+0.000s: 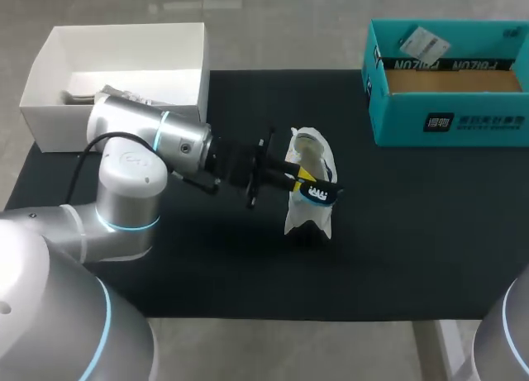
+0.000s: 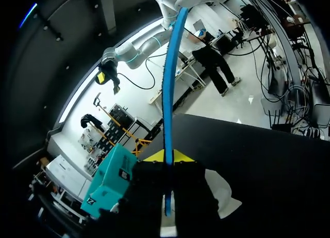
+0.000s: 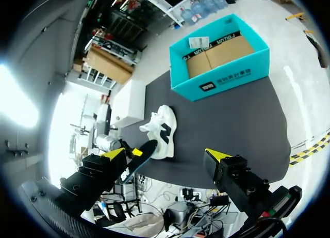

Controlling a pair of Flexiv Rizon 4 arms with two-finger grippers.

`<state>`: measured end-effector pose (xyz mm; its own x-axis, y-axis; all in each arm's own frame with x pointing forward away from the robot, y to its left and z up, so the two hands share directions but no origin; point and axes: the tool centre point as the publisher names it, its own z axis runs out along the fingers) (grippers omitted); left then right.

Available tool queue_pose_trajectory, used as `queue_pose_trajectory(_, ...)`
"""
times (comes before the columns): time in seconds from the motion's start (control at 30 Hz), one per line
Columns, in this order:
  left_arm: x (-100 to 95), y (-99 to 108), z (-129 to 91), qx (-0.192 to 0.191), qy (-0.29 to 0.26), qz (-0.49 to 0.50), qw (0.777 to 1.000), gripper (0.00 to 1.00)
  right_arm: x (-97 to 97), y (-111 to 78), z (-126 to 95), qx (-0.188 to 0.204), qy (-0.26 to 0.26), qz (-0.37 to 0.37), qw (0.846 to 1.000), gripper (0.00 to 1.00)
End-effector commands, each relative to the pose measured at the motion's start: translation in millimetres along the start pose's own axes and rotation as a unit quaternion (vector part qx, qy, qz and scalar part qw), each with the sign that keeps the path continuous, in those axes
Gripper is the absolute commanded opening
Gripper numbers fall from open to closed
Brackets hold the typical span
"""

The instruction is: Take the shoe out of the shoebox, open the shoe tongue, remove and reinsert the insole, then place the shoe into the shoebox

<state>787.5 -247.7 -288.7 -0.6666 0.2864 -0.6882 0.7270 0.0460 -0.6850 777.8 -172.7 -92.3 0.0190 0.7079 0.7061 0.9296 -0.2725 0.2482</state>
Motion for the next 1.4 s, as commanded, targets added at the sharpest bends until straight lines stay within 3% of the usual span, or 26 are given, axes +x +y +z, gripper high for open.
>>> queue_pose_trajectory(0.03,-1.1,11,6,0.002,0.008,0.0,1.0,0.0,0.4,-0.4,0,0.0,-0.002,0.001,1.0,1.0)
queue_pose_trajectory(0.57,10.7,19,-5,0.009,0.011,-0.07,0.997,0.0,0.4,-0.4,0,0.0,-0.002,0.001,1.0,1.0)
queue_pose_trajectory(0.97,36.3,38,7,-0.026,0.048,-0.059,0.997,0.0,0.4,-0.4,0,0.0,-0.002,0.001,1.0,1.0)
queue_pose_trajectory(1.4,25.1,59,6,-0.044,0.014,-0.074,0.996,0.0,0.4,-0.4,0,0.0,-0.002,0.001,1.0,1.0)
